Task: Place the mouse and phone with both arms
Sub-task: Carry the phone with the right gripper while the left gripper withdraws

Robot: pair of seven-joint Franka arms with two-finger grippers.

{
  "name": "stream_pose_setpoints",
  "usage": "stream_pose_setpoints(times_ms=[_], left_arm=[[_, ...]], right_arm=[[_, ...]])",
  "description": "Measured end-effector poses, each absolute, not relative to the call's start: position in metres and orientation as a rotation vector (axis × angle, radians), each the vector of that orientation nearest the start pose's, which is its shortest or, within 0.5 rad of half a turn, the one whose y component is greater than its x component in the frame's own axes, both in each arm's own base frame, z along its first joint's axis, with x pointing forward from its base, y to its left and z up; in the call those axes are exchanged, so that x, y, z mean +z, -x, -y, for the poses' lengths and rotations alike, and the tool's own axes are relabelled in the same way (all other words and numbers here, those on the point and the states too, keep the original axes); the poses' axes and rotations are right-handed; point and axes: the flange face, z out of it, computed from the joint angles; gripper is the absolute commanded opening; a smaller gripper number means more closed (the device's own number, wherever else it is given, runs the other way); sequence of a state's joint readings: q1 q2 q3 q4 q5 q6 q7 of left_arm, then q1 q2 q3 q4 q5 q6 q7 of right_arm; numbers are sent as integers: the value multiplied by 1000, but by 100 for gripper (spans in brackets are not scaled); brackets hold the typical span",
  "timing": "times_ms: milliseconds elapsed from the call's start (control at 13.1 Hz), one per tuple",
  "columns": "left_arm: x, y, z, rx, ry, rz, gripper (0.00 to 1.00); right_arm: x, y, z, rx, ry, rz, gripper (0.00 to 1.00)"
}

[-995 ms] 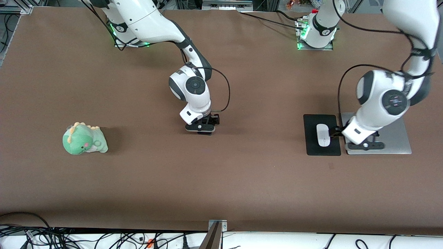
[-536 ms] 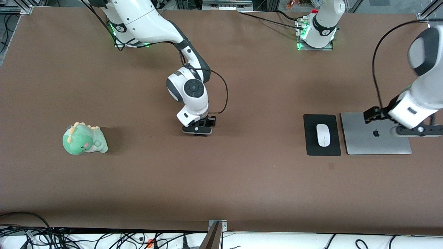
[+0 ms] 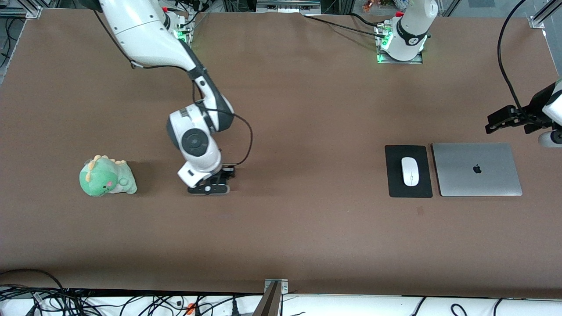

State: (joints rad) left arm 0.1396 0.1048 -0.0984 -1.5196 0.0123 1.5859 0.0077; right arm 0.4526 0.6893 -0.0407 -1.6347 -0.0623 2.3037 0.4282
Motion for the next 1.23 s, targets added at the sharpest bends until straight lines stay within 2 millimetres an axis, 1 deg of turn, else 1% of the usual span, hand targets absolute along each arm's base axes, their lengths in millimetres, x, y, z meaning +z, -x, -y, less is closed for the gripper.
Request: stream_pose_setpoints(times_ms=[153, 306, 459, 613, 689, 766, 919, 995, 1072, 1225], left_arm=[[596, -582, -33, 47, 3147, 68, 100], [597, -582, -34, 40, 3149, 73, 100], [597, -582, -35, 43, 3149, 74, 100], [595, -583, -35, 47, 3149, 74, 100], [595, -583, -36, 48, 3149, 75, 100], [594, -583, -36, 50, 3149, 75, 100], [594, -583, -36, 51, 3149, 74, 100], [593, -583, -35, 52, 3150, 72, 100], [593, -584, -34, 53, 3150, 68, 100], [591, -584, -29, 59, 3149, 57, 100]], right_arm=[[212, -631, -229, -22, 3208, 47, 0], [210, -627, -182, -17, 3205, 22, 0], [211, -622, -141, -28, 3201, -14, 0], [208, -616, -105, -73, 3191, -22, 0], [205, -614, -92, -117, 3183, -30, 0], [200, -611, -84, -169, 3173, -36, 0], [188, -601, -82, -212, 3161, -32, 0], [185, -598, -84, -212, 3159, -27, 5], [184, -597, -84, -213, 3158, -25, 29], [183, -596, -84, -212, 3158, -23, 100]])
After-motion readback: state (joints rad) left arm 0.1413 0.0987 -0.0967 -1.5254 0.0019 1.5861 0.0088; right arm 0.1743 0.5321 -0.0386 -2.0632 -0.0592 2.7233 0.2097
